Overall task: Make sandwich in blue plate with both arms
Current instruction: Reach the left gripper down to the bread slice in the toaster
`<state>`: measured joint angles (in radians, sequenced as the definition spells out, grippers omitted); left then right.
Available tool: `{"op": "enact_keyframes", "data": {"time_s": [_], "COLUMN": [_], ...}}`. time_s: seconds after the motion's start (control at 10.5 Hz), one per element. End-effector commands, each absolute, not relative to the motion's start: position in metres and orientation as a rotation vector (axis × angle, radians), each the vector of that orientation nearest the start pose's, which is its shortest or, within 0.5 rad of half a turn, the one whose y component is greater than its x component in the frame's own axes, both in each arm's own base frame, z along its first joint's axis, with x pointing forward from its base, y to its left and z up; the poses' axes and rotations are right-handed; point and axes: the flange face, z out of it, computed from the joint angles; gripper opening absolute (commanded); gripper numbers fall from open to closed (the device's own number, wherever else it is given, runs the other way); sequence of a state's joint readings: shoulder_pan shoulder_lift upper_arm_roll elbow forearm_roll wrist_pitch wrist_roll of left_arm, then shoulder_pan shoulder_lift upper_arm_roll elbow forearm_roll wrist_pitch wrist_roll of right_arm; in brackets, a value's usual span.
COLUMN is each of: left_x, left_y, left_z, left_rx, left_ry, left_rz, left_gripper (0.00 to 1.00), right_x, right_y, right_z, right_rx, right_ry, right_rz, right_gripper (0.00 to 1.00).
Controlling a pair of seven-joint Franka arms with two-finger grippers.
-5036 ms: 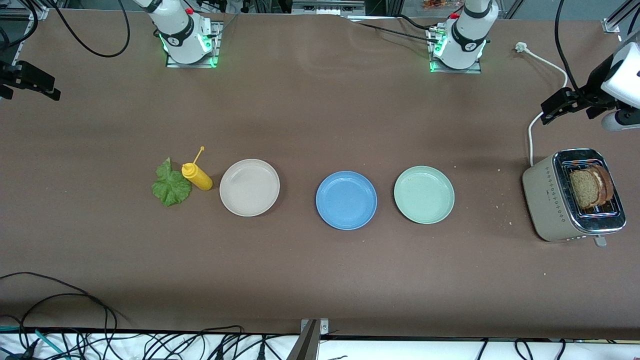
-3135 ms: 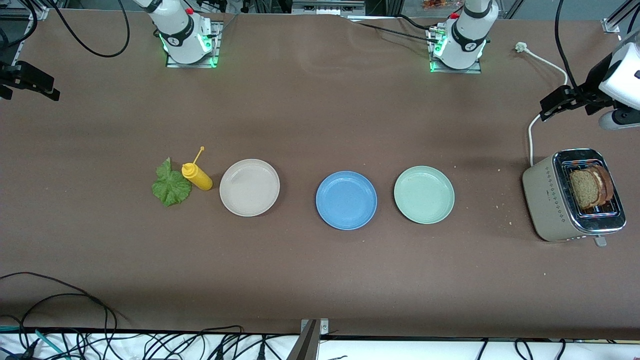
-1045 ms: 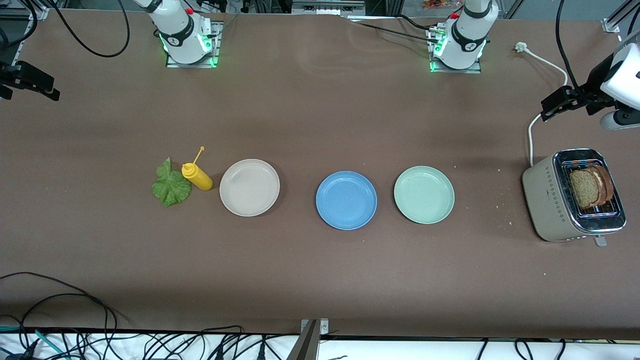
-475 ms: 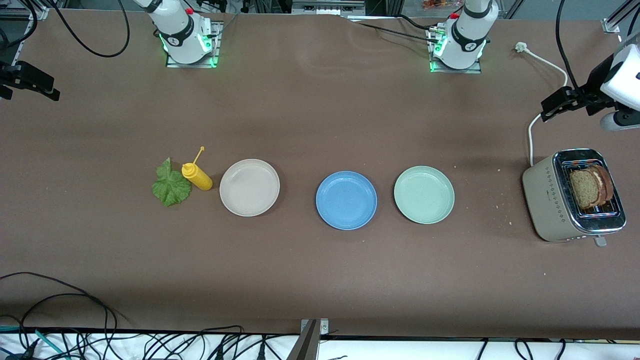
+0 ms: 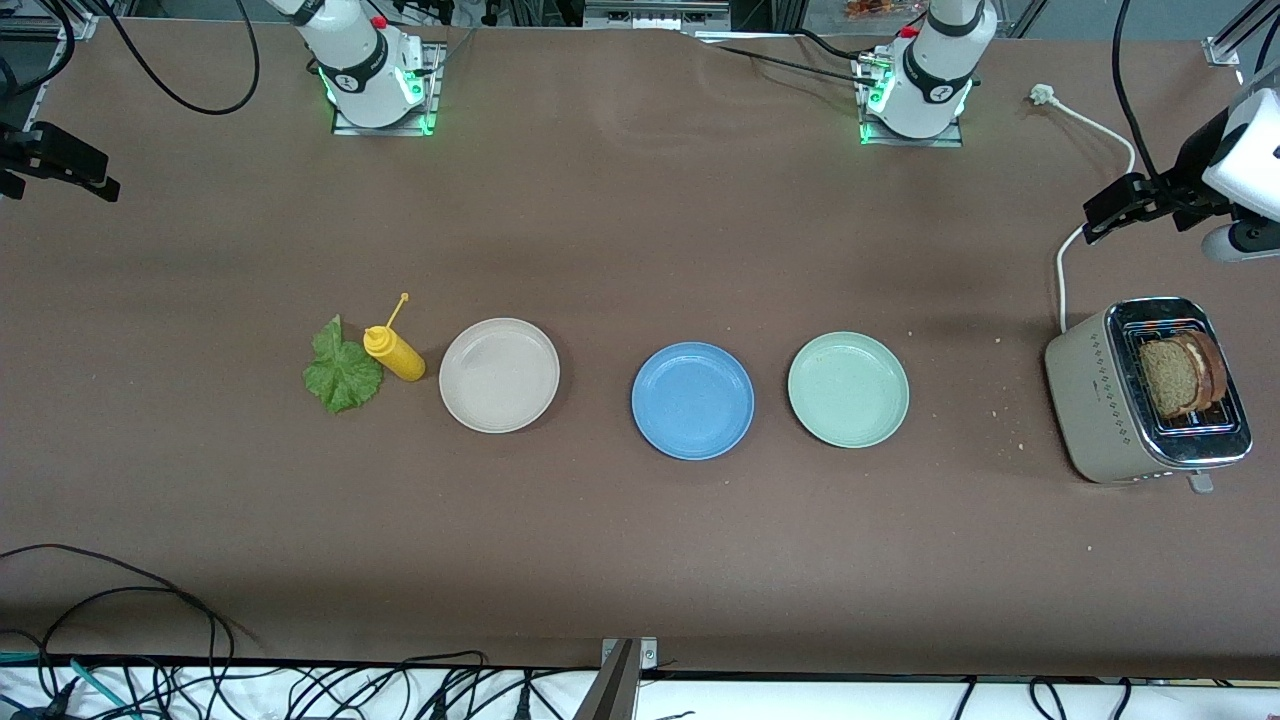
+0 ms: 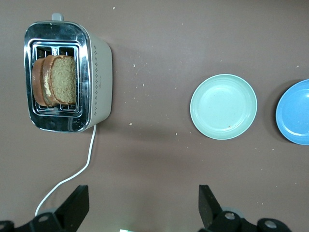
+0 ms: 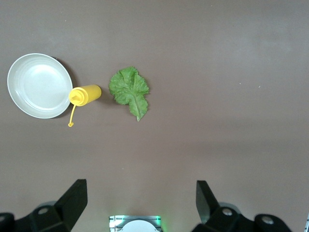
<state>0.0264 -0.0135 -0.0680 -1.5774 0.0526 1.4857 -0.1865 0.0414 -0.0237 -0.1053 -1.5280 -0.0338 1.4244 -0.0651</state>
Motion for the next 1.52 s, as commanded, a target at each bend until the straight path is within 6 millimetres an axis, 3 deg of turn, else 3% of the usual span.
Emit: {"op": "enact_keyframes", "data": {"time_s": [0.0, 0.1, 0.38, 0.48, 0.57, 0.76, 0.95, 1.33, 1.43], "left_x": [0.552, 0.56, 0.597, 0.604, 0.61, 0.624, 0.632, 0.641, 0.641], "left_y": [0.008, 0.027, 0.054, 0.068, 0.075, 0.133, 0.153, 0.177, 0.178], "left_z": [0.605, 0.589, 0.511, 0.507, 0.485, 0.449, 0.408, 0.374, 0.373], "left_rx": [-3.083, -3.078, -2.885, -2.878, -2.875, -2.89, -2.926, -2.934, -2.937], "left_ry": [-0.264, -0.313, -0.253, -0.26, -0.26, -0.361, -0.253, -0.27, -0.243], "left_rz": [0.161, 0.198, 0.333, 0.337, 0.385, 0.337, 0.387, 0.346, 0.351], "left_gripper": [1.0, 1.0, 1.0, 1.0, 1.0, 1.0, 1.0, 1.0, 1.0], "right_x": [0.53, 0.53, 0.53, 0.53, 0.53, 0.53, 0.53, 0.53, 0.53], "right_y": [-0.04, -0.04, -0.04, -0.04, -0.04, -0.04, -0.04, -0.039, -0.039], "right_z": [0.653, 0.653, 0.653, 0.653, 0.653, 0.653, 0.653, 0.653, 0.653], "right_rx": [-3.147, -3.149, -3.149, -3.149, -3.149, -3.149, -3.149, -3.149, -3.149], "right_ry": [-0.005, -0.004, -0.004, -0.004, -0.004, -0.004, -0.004, -0.007, -0.007], "right_rz": [0.11, 0.11, 0.11, 0.11, 0.11, 0.11, 0.11, 0.11, 0.11], "right_gripper": [1.0, 1.0, 1.0, 1.0, 1.0, 1.0, 1.0, 1.0, 1.0]}}
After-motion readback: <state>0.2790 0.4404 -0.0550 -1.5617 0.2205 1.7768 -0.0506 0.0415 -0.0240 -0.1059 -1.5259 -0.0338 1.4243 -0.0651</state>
